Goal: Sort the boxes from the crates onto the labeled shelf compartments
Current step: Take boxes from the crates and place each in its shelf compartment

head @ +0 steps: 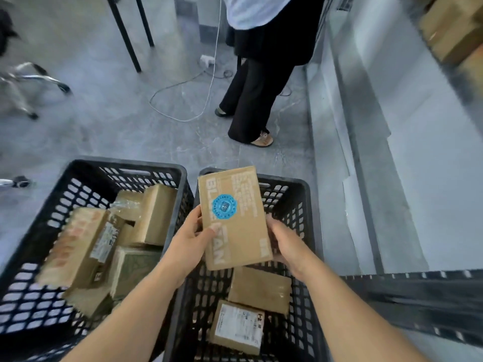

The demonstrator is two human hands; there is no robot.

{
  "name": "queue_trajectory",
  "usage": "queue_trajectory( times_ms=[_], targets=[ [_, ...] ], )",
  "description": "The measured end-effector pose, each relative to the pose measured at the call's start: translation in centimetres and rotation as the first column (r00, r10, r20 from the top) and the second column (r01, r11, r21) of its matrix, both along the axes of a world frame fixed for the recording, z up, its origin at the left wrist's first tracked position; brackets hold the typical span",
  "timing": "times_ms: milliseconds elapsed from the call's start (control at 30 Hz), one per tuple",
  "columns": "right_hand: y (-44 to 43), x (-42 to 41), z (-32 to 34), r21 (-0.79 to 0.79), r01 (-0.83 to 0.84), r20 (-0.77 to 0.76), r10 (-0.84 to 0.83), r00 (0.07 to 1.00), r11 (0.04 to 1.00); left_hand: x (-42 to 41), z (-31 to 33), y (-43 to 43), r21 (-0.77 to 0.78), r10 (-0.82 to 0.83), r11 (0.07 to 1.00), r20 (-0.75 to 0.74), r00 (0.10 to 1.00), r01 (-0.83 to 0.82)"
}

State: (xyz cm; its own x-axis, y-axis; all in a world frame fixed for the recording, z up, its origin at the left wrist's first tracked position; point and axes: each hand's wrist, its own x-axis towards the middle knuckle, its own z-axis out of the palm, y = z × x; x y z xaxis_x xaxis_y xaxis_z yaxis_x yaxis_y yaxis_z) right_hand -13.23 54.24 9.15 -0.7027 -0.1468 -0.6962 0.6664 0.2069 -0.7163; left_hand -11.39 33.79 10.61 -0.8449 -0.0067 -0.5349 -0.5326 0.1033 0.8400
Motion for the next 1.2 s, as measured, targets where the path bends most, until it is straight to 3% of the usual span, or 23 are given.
queue_trajectory(
  times_ms=[267, 367, 467, 567, 633, 767, 867, 967, 1100, 1200],
  targets=[
    [-1.7, 2.6, 8.3, -0.022, 0.081, -0.234, -0.084, 0.969, 0.996, 1.3, 7.7, -2.6, -0.117, 0.058, 0.990, -0.130, 0.990, -0.073],
    [-2.3, 3.8, 10.9, 0.045, 0.088, -0.310, -0.070, 0.948, 0.995, 1.6, 10.1, -2.6, -0.141, -0.047, 0.990, -0.128, 0.991, 0.028],
    [-2.8, 5.4, 13.2, 0.069, 0.128, -0.362, -0.095, 0.927, 0.989, 2.3, 12.6, -2.3, -0.261, -0.195, 0.953, -0.129, 0.972, 0.157],
    [-3.2, 6.8, 15.2, 0.074, 0.142, -0.422, -0.098, 0.901, 0.987, 3.2, 14.3, -1.4, -0.330, -0.253, 0.923, -0.137, 0.958, 0.197],
    [-3.1, 7.5, 16.3, 0.105, 0.167, -0.459, -0.101, 0.882, 0.980, 3.4, 15.1, -1.5, -0.274, -0.256, 0.939, -0.148, 0.955, 0.209],
    [-2.4, 8.7, 18.2, -0.004, 0.255, -0.485, -0.224, 0.845, 0.967, 3.3, 16.5, -2.1, 0.018, -0.247, 0.966, -0.237, 0.940, 0.258],
    [-2.0, 10.1, 19.5, -0.020, 0.270, -0.496, -0.244, 0.833, 0.963, 3.8, 17.4, -1.9, 0.242, -0.247, 0.914, -0.310, 0.918, 0.327],
    [-1.6, 11.4, 19.8, -0.090, 0.233, -0.435, -0.249, 0.866, 0.968, 3.9, 17.9, -1.4, 0.383, -0.233, 0.864, -0.271, 0.934, 0.326],
    [-0.6, 13.0, 19.7, -0.285, 0.291, -0.328, -0.378, 0.866, 0.913, 4.1, 18.2, -0.2, 0.461, -0.231, 0.833, -0.208, 0.950, 0.304],
    [0.5, 14.0, 20.3, -0.336, 0.390, -0.366, -0.500, 0.785, 0.857, 4.3, 18.3, 0.9, 0.374, -0.296, 0.838, -0.300, 0.907, 0.398]
  ],
)
